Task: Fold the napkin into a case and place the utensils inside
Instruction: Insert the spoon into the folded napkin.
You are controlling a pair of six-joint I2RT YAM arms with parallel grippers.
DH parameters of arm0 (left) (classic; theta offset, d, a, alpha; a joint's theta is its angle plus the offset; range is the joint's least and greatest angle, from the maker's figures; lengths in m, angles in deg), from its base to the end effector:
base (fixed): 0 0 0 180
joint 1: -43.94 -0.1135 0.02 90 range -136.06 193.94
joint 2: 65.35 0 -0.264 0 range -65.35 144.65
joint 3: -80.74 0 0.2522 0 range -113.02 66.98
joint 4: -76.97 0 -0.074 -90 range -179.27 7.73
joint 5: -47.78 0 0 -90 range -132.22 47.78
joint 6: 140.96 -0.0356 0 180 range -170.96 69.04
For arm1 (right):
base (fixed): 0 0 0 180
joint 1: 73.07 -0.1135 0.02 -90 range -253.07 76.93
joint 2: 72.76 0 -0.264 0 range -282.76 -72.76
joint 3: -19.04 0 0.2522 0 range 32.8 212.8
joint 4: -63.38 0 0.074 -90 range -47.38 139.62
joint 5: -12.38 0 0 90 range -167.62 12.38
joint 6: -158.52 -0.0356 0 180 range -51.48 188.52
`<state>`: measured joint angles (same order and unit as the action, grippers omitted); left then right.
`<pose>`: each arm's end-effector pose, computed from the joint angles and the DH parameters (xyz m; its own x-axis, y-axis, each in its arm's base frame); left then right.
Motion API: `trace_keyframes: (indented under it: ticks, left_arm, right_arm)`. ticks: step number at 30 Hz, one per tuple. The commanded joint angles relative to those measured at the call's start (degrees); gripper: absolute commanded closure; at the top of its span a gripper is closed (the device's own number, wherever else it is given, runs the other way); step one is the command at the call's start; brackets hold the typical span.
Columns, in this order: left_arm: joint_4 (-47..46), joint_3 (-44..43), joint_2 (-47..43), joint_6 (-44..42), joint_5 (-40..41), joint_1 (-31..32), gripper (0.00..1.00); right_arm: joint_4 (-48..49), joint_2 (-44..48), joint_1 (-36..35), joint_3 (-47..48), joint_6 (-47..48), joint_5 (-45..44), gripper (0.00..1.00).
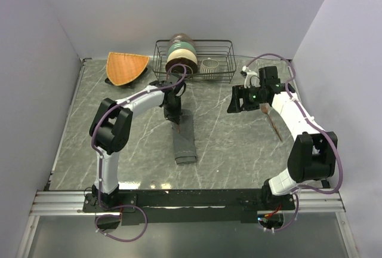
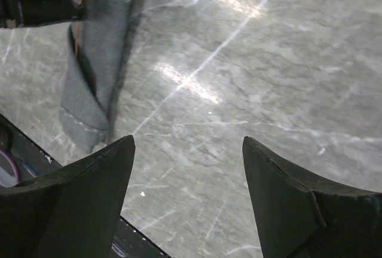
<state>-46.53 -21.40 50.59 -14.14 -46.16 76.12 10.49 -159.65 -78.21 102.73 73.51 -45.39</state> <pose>0.3519 -0.2243 0.1876 -0.9681 -0.0973 -0.2311 -0.0365 0.9666 -0.2538 0.3126 0.0472 0.2766 -0.7911 -0.1450 -0.5943 -0.4426 0.8063 0.3924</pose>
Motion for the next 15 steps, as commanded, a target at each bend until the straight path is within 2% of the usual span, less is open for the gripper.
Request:
trace_keyframes:
  ticks: [1,4,7,11,12,14,15]
  left_arm:
    - [1.03,0.75,-2.82,1.41,-1.33,1.21,0.99]
    - [1.29,0.75,-2.56,1.50,-1.07,1.56,0.96]
    - [1.90,0.49,-2.38,1.68,-0.80,1.57,0.77]
    - [2.43,-1.79,-3.88,1.24,1.74,1.48,0.69]
    - [2.70,-2.49,-4.31,1.06,2.18,1.39,0.64]
    - [2.87,-4.77,-5.81,0.45,3.76,1.39,0.61]
    - [2.44,-5.39,-6.60,0.27,3.77,1.39,0.55]
  right_arm:
    - [-1.91,-0.47,1.80,-0.32,2.47,-0.67,0.19]
    - [-2.70,-1.61,3.12,0.03,3.53,-1.90,0.19]
    - [-4.54,-3.62,4.88,1.08,4.67,-4.10,0.19]
    - [-7.35,-6.27,9.09,4.41,6.51,-6.91,0.20]
    - [-8.23,-6.97,9.97,4.86,7.22,-7.87,0.20]
    - [-9.03,-7.59,12.44,5.83,7.92,-8.58,0.21]
    - [-9.29,-8.03,13.05,5.83,9.14,-9.02,0.22]
